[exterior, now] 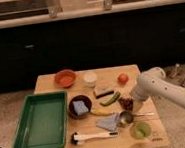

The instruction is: Place grapes in red bowl

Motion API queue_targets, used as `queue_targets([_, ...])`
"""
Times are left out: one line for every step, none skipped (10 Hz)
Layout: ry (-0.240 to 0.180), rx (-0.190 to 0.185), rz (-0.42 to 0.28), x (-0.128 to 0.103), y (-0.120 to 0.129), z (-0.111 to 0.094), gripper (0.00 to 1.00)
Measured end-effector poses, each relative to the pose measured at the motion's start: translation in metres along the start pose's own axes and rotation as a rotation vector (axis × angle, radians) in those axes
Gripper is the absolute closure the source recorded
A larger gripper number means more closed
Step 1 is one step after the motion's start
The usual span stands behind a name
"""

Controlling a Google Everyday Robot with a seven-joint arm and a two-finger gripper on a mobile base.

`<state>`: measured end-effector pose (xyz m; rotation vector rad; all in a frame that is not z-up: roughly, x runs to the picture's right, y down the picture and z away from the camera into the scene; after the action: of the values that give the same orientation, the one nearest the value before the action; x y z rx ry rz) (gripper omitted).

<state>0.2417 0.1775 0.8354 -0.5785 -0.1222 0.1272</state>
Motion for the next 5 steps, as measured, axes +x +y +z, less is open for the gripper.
queue_targets([-0.002,0.001,0.000,0.001,0.000,-0.006,0.62])
queue_targets([0.003,0.000,0.003,0.002,0.001,-0.007,0.65])
queue_targets([0.008,-0.002,0.003,0.001,0.001,-0.003,0.63])
queue_targets([0.006,-0.001,0.005,0.001,0.001,0.004,0.58])
queue_targets([0.009,0.002,0.010,0.004,0.002,0.012,0.49])
